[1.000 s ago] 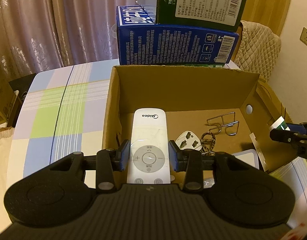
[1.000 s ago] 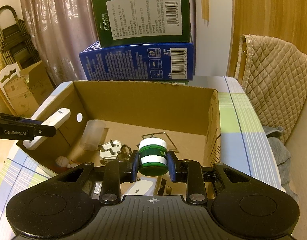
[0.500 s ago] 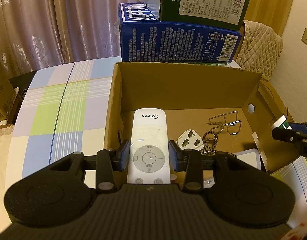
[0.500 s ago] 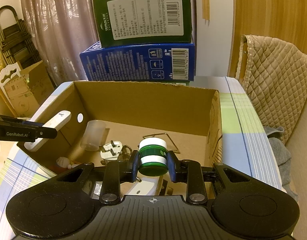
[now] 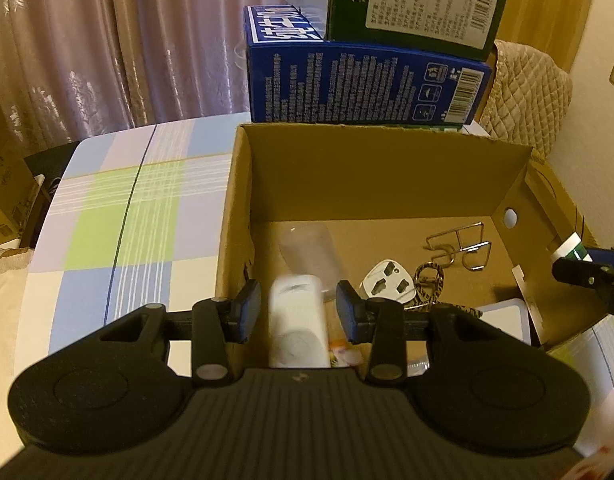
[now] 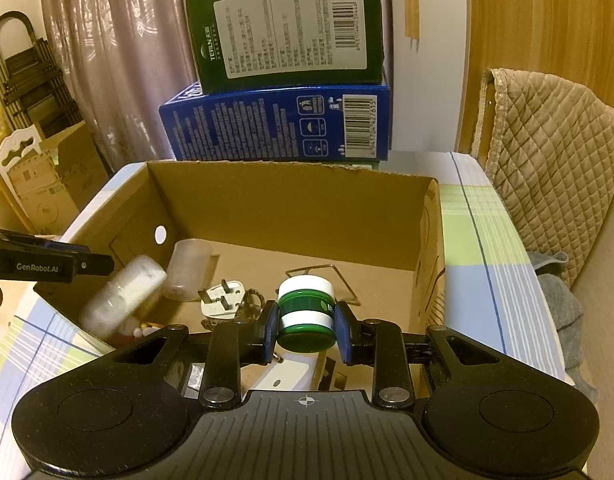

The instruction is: Organize rigid objects

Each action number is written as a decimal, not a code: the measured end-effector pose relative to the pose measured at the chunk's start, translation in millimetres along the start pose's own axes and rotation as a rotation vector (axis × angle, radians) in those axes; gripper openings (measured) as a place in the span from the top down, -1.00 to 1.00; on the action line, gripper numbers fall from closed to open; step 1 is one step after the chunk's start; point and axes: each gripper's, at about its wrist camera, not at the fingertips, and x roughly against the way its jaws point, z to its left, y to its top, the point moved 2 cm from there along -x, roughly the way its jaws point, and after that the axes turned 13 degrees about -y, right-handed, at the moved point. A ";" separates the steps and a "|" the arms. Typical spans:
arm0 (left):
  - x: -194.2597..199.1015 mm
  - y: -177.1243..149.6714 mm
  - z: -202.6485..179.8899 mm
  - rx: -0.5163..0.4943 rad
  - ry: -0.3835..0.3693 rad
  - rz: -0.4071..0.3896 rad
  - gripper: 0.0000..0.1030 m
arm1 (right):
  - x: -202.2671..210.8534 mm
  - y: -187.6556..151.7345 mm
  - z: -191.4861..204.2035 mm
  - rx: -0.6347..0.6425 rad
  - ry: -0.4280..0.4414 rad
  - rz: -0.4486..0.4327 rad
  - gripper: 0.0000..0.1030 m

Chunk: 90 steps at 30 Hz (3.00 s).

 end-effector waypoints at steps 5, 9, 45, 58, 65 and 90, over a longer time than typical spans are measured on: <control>2.2 -0.5 0.2 -0.003 0.005 0.001 0.30 | 0.7 1.4 -1.9 -0.006 0.000 0.001 0.49; 2.9 -1.4 -0.9 -0.005 0.005 0.004 0.30 | 1.3 1.7 -2.1 -0.009 0.002 0.003 0.49; 6.5 -2.0 -1.8 -0.017 0.004 0.001 0.30 | 12.2 16.2 7.7 -0.024 0.039 -0.089 0.02; 9.8 -1.9 -5.9 -0.030 0.009 -0.002 0.28 | 13.5 13.3 6.1 -0.016 0.030 -0.068 0.00; 16.6 -2.0 -11.0 -0.034 0.020 -0.012 0.00 | 18.0 12.8 3.8 -0.015 0.023 -0.056 0.00; 119.3 -36.5 -68.8 -0.055 0.067 -0.139 -0.97 | 106.6 -10.2 -10.2 -0.094 0.012 0.007 -0.63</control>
